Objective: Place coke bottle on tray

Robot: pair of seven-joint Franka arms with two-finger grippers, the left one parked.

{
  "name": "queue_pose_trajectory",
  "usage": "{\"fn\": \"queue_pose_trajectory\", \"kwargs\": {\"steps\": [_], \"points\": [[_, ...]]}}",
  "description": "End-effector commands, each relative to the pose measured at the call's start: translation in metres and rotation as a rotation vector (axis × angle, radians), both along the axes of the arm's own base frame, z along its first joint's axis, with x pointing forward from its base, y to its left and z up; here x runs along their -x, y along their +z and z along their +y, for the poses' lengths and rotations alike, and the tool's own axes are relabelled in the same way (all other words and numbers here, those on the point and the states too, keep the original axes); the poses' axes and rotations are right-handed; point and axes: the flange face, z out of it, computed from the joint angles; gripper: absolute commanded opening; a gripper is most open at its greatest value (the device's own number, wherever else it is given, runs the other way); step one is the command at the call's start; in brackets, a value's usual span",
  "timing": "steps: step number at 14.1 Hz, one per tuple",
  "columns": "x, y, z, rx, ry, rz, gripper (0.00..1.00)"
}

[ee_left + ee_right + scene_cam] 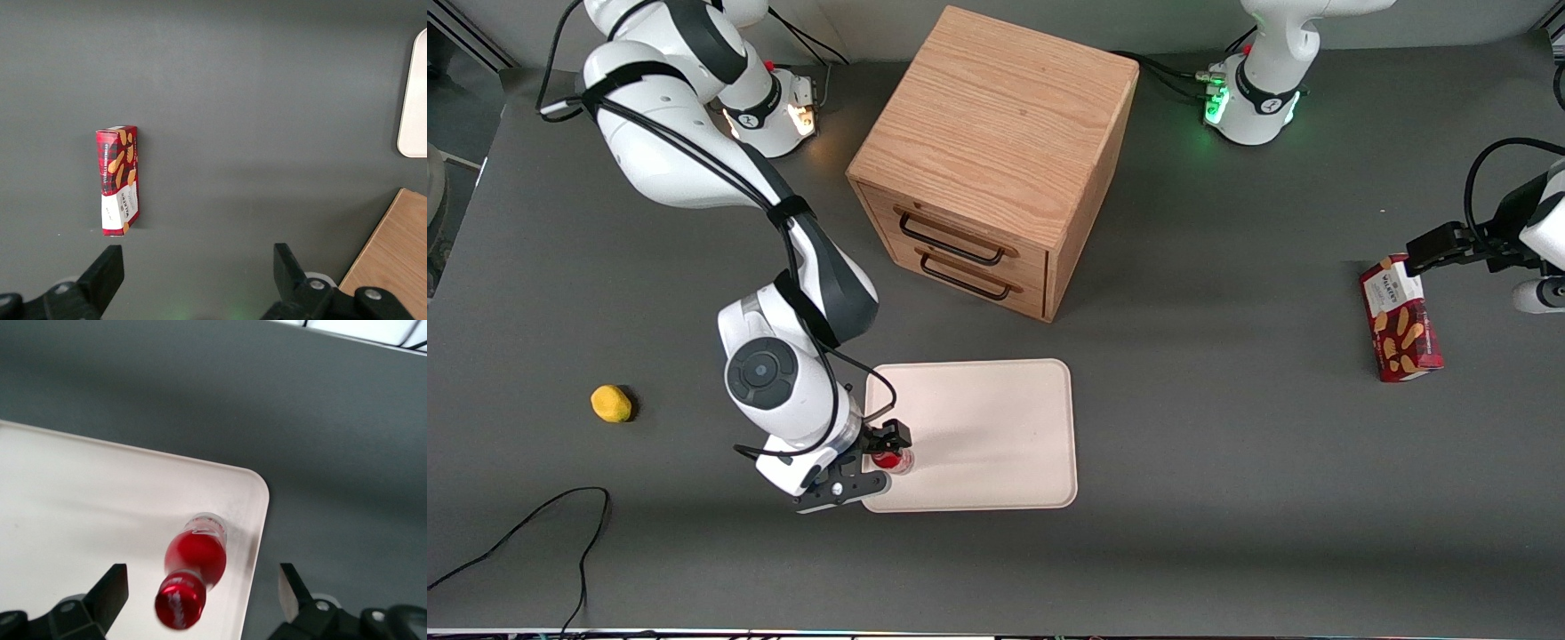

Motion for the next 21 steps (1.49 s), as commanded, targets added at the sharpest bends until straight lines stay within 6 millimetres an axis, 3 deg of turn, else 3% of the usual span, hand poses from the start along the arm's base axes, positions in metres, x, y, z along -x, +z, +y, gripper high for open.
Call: {"fn": "queue_pose_trajectory", "kwargs": {"steps": [1,2,4,5,10,13,14,16,19,21], "points": [[0.031,0.054,-0.004,0.009,-0.061,0.001,1.00],[0.041,0.073,-0.018,-0.049,-0.105,0.033,1.00],[0.056,0.107,-0.066,-0.120,-0.220,0.063,1.00],[0.072,0.122,-0.078,-0.141,-0.247,0.072,1.00],[0.154,0.165,-0.159,-0.107,-0.334,0.067,1.00],[0.211,0.189,-0.197,-0.107,-0.357,0.059,1.00],[0.221,0.198,-0.208,-0.095,-0.335,0.074,1.00],[0.229,0.221,-0.229,-0.077,-0.290,0.116,1.00],[0.230,0.238,-0.261,-0.076,-0.249,0.152,1.00],[0.229,0.256,-0.268,0.002,-0.236,0.168,1.00]]}}
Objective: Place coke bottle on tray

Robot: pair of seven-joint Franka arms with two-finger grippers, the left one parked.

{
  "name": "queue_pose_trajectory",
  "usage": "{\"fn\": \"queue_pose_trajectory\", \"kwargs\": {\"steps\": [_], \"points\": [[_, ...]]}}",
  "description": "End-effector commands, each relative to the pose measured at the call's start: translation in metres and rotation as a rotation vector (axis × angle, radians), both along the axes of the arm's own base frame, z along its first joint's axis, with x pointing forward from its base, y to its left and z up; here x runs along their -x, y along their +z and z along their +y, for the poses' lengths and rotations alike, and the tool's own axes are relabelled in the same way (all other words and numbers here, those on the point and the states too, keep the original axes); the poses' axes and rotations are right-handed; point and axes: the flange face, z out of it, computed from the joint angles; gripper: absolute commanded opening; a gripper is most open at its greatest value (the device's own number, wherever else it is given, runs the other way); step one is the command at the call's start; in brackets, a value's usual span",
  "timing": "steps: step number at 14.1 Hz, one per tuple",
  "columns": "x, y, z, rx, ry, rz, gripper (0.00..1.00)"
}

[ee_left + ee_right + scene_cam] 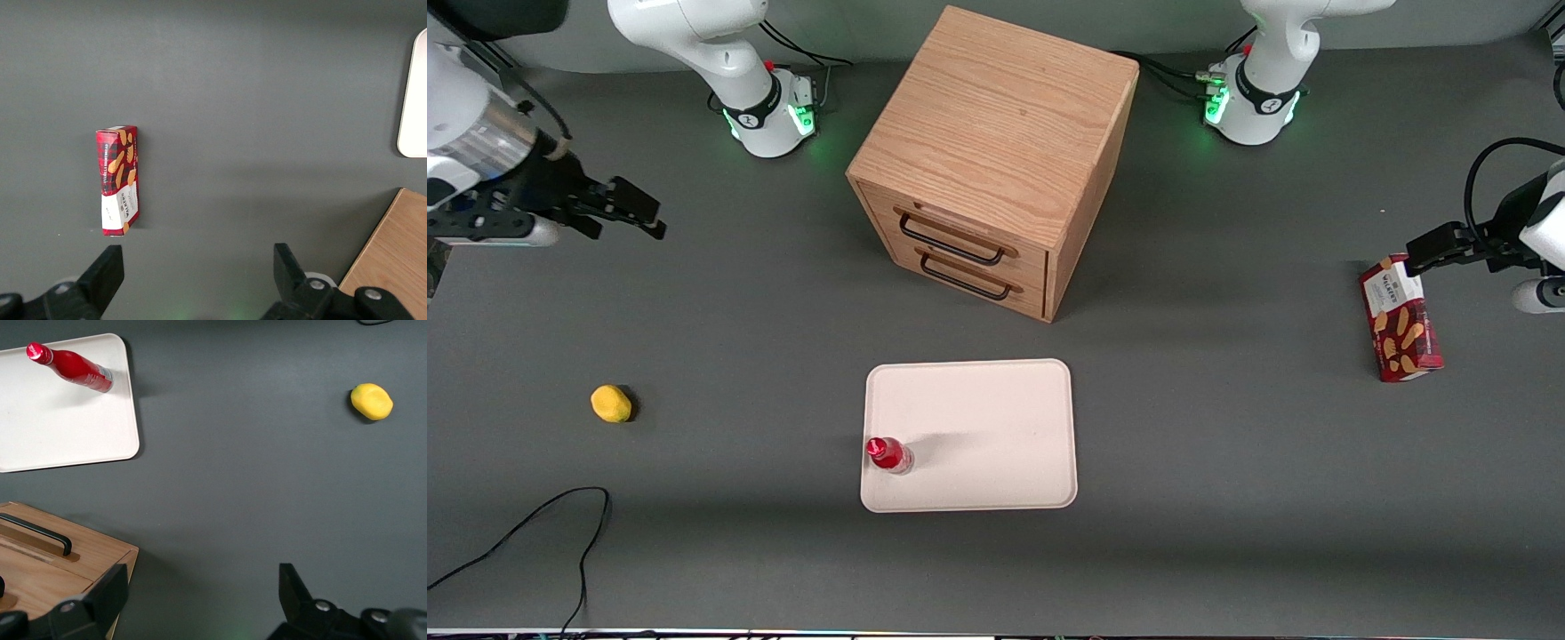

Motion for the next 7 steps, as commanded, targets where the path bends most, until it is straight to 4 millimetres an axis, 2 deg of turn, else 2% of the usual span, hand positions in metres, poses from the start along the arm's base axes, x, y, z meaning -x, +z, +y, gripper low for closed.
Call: {"fn": "queue_pose_trajectory", "kwargs": {"steps": [1,4,7], "points": [[-0.0062,0.0180,0.0001,0.066,0.045,0.039,1.00],[-0.0072,0.0252,0.0002,0.070,0.051,0.055,1.00],[-0.0095,0.0216,0.0008,0.070,0.051,0.061,1.00]]}}
